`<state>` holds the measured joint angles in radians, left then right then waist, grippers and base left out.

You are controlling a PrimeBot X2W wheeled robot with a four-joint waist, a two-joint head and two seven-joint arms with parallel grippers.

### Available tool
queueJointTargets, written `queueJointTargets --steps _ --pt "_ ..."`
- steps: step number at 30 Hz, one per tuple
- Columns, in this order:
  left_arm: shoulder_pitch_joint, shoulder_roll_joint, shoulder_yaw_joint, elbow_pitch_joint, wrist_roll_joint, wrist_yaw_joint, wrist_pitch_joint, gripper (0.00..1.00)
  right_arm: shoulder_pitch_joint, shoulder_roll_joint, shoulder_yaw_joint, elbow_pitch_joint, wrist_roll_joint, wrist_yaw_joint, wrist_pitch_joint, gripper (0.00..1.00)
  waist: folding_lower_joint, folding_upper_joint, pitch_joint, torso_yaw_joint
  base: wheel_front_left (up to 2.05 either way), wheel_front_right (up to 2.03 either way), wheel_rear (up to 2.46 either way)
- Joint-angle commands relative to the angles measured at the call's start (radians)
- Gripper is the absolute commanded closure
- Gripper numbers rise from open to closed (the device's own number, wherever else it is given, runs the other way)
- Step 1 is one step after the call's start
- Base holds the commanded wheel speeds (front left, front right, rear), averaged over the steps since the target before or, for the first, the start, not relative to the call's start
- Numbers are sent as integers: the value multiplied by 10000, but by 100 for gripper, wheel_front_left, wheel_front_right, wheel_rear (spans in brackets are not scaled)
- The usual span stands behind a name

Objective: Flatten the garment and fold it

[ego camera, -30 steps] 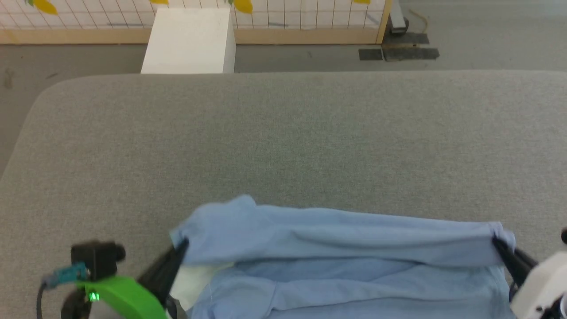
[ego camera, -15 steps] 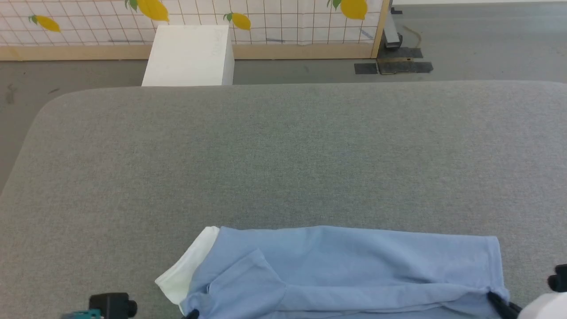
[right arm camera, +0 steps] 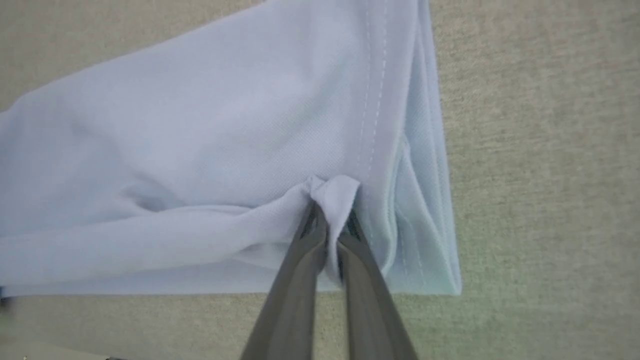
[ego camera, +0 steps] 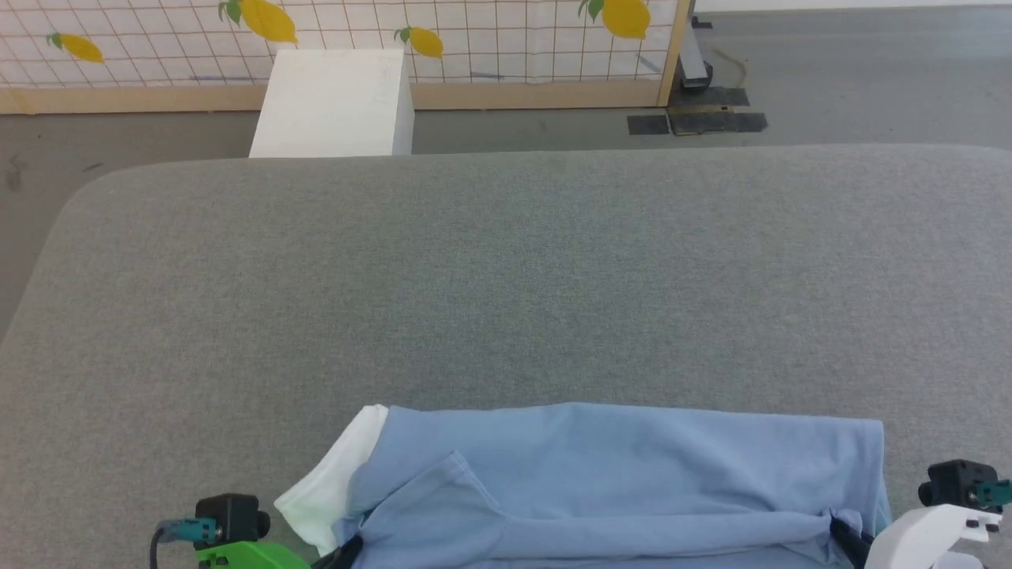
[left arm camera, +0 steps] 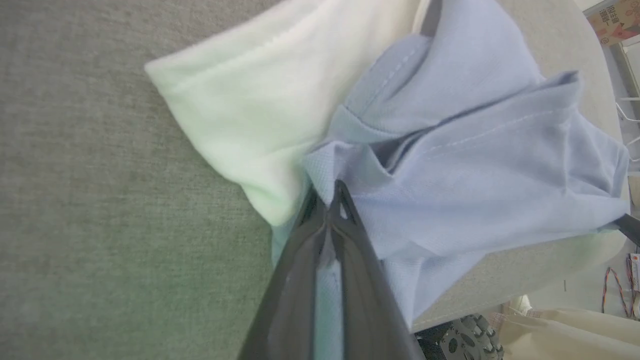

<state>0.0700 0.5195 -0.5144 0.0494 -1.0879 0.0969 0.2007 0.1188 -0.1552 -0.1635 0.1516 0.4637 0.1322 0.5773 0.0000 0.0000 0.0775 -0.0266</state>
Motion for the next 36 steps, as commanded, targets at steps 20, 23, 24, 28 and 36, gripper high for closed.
queueJointTargets --steps 20,23,24,28,36 --pt "861 -39 1782 -2685 1559 708 -3872 0 881 92 -1185 -3518 300 -15 244 0 0 0 -399 60 0 0 0" --pt "997 -492 2403 -2942 2363 1052 -4518 0 882 203 -1300 -3656 -237 -15 -311 0 0 0 -440 50 0 0 0" --pt "1069 -688 2687 -3010 2779 1161 -4585 0 900 244 -1313 -3616 -423 -15 -463 0 0 0 -454 51 0 0 0" --pt "1314 -1413 3660 -3496 5091 1192 -4618 0 1027 360 -1357 -3245 -965 -15 -765 0 0 0 -440 107 0 0 0" --pt "1936 -2675 4219 -3323 6832 359 -4622 0 839 262 -1340 -1993 -1248 -15 -934 0 0 0 -299 344 0 0 0"
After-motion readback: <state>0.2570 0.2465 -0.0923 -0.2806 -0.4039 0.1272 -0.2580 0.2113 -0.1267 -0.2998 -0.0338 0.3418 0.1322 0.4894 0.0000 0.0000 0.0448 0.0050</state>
